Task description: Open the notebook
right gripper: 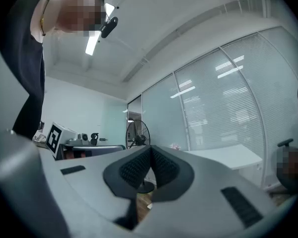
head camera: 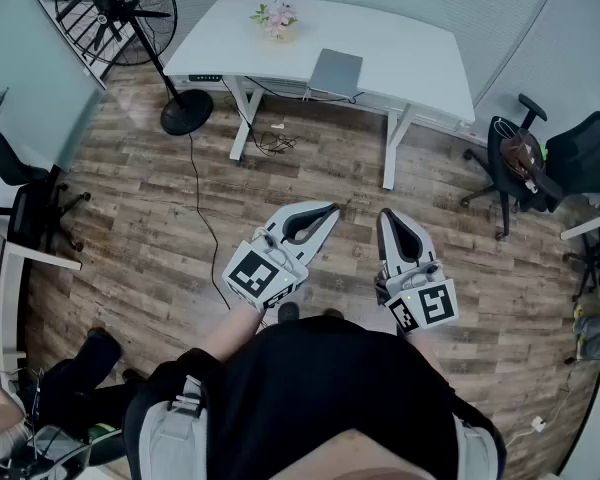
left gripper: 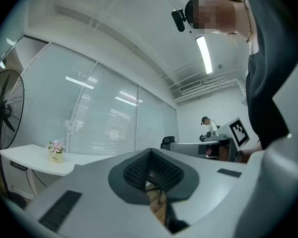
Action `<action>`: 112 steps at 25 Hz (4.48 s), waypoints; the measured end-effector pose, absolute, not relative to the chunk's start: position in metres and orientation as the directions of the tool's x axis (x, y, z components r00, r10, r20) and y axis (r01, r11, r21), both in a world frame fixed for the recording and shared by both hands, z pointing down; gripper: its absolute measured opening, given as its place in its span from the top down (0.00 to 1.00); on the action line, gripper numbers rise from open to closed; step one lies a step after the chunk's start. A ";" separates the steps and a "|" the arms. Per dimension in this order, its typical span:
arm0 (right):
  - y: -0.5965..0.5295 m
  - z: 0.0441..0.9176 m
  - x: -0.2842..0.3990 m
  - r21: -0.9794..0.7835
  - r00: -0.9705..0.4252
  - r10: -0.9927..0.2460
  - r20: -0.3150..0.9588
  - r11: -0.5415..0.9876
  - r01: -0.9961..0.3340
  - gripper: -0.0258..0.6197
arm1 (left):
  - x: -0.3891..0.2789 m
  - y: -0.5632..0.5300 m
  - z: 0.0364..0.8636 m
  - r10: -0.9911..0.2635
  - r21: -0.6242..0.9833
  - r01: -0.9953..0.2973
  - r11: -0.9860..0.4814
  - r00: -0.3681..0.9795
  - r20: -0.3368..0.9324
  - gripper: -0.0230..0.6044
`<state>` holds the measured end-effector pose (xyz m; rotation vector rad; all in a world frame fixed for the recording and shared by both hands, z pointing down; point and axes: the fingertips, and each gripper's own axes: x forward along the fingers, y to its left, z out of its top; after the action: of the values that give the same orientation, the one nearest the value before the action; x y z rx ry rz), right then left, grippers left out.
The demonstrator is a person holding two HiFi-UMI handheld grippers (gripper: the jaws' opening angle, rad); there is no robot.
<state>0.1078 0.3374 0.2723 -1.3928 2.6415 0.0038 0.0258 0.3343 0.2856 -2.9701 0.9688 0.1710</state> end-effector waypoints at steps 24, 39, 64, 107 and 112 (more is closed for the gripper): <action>0.322 0.279 0.078 -0.096 -0.478 -0.868 -0.132 0.491 -0.866 0.95 | -0.010 0.321 0.292 -0.556 0.016 -0.557 -0.831 0.827 -0.084 0.94; 0.249 0.285 0.091 -0.103 -0.445 -0.885 -0.140 0.460 -0.882 0.95 | -0.010 0.247 0.297 -0.554 0.000 -0.557 -0.831 0.827 -0.091 0.94; 0.063 0.272 0.151 -0.108 -0.557 -0.818 -0.147 0.572 -0.813 0.95 | 0.058 0.068 0.275 -0.624 -0.018 -0.631 -0.776 0.771 -0.124 0.94; -0.012 0.285 0.167 -0.111 -0.605 -0.784 -0.138 0.619 -0.777 0.95 | 0.055 0.002 0.285 -0.681 -0.054 -0.687 -0.725 0.726 -0.092 0.94; -0.036 0.283 0.160 -0.097 -0.594 -0.792 -0.143 0.609 -0.788 0.95 | 0.050 -0.023 0.280 -0.664 -0.069 -0.672 -0.737 0.740 -0.111 0.94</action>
<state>0.1595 -0.0362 0.2826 -1.3181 2.6605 -0.0357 0.0499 -0.0231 0.2799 -2.8313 1.0906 0.1204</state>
